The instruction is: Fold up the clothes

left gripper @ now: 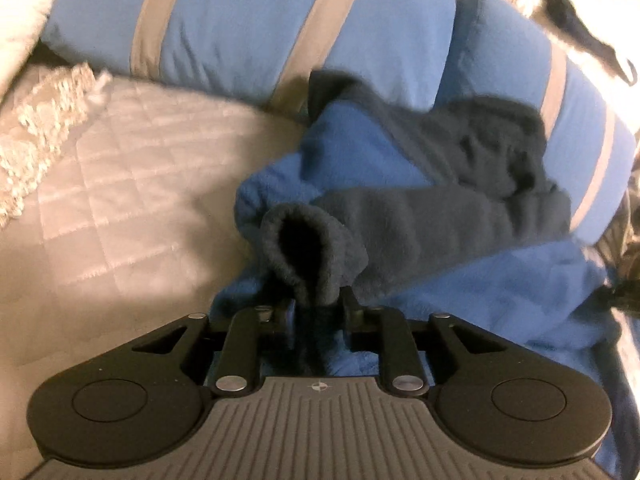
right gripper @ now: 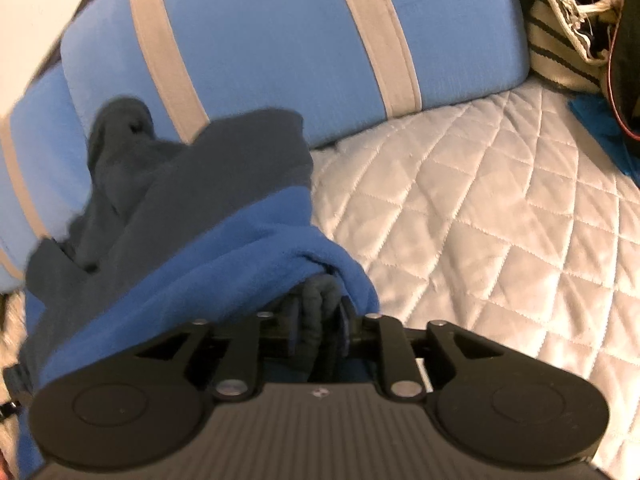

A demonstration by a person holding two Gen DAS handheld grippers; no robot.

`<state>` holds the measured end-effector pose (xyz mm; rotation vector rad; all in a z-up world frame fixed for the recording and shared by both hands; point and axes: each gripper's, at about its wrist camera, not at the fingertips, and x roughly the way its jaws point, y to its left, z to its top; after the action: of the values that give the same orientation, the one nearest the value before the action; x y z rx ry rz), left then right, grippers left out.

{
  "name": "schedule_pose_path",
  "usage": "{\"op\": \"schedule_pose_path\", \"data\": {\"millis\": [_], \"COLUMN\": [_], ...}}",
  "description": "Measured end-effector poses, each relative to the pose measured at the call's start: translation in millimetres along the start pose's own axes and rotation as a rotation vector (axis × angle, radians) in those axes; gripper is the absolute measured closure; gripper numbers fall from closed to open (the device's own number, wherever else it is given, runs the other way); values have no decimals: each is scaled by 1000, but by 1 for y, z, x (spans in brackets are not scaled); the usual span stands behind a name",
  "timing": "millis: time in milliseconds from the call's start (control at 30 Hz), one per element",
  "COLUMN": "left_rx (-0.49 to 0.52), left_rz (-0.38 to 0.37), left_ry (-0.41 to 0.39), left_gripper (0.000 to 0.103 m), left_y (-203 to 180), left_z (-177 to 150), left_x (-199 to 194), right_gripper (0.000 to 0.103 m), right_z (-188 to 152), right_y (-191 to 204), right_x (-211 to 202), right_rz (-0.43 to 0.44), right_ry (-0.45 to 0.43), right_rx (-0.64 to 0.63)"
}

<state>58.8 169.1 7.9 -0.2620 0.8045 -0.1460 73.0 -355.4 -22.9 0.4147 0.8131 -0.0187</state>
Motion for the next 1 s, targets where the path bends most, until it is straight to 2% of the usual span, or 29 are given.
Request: {"op": "schedule_pose_path", "data": {"millis": [67,100,233,300,433,500,667,767,933,1000], "left_rx": [-14,-32,-128,-153,-132,-114,-74,-20,-33,-12], "left_rz": [10,18,52,91,83,82,36,-5,-33,-53], "left_ry": [7,15,25,30,-2,-2,146,184,264,335], "left_gripper": [69,64,47,45,42,39,39,39,39,39], "left_y": [1,2,9,11,10,10,23,30,39,36], "left_z": [3,5,14,16,12,2,-27,-32,-40,-50], "left_x": [-2,-5,-24,-34,-62,-78,-100,-115,-124,-123], "right_gripper": [21,17,12,11,10,9,9,9,11,14], "right_z": [1,1,2,1,-13,-26,-62,-76,-102,-112], "right_y": [-1,-2,-6,-8,-9,-8,-20,-29,-42,-42], "right_x": [-3,-5,-13,-18,-37,-50,-83,-99,-120,-124], "right_rz": [-11,-17,-47,-97,-171,-169,-129,-131,-134,-121], "right_ry": [-6,-8,-15,1,58,84,176,228,342,393], "right_rx": [1,1,13,19,10,-10,-24,-5,30,30]}}
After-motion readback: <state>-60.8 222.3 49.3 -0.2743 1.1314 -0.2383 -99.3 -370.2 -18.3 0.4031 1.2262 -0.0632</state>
